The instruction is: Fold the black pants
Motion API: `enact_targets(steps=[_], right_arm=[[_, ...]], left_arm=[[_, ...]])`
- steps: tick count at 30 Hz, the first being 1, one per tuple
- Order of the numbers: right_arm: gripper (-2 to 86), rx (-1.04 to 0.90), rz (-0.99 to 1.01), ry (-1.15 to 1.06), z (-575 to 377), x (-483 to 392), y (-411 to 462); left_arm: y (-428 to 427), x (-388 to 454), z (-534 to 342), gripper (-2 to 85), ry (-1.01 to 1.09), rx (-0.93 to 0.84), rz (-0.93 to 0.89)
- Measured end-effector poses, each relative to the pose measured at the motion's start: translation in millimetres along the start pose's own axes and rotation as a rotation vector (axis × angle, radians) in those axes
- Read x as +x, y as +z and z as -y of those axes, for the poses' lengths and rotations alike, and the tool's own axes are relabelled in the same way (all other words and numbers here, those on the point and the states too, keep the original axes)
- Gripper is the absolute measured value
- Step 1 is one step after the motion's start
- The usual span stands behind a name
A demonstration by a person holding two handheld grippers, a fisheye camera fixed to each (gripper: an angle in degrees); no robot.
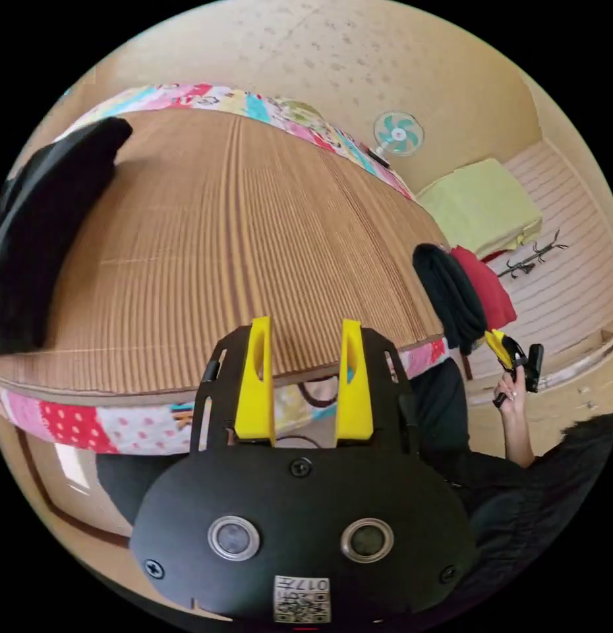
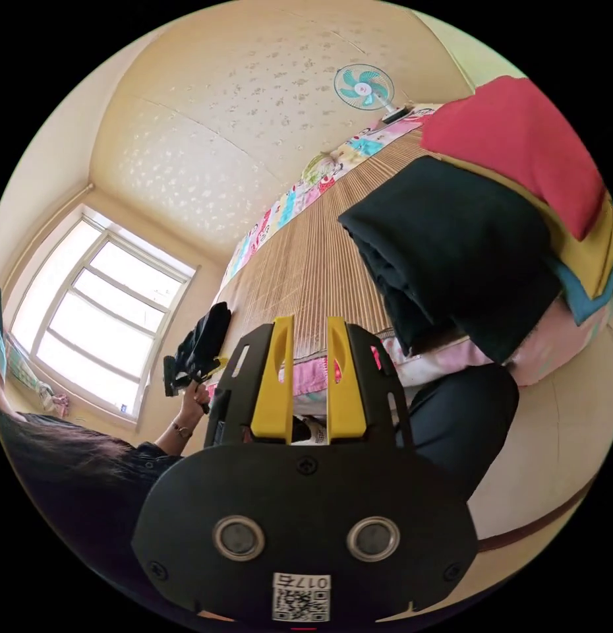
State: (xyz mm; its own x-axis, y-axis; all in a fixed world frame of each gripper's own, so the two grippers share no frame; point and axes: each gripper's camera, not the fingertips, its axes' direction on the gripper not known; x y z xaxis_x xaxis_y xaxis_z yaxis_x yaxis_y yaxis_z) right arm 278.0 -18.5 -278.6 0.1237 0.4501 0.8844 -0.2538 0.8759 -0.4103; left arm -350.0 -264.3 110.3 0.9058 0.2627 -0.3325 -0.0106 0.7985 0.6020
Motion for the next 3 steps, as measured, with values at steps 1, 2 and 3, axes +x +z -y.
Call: enact_targets(steps=[1, 2, 3], right_arm=[[7.7, -0.029, 0.027, -0.015, 0.8, -9.7, 14.3], [7.6, -0.057, 0.053, -0.035, 1.0, -21.2, 27.1], [7.6, -0.069, 0.062, -0.047, 0.7, -27.2, 32.3]], left_arm=[[-31.4, -34.9, 15.4, 15.6, -0.049, 0.081, 0.139], [-43.9, -50.8, 23.1, 15.6, -0.077, 0.114, 0.199], [-63.8, -83.8, 38.5, 13.7, -0.154, 0.169, 0.303]])
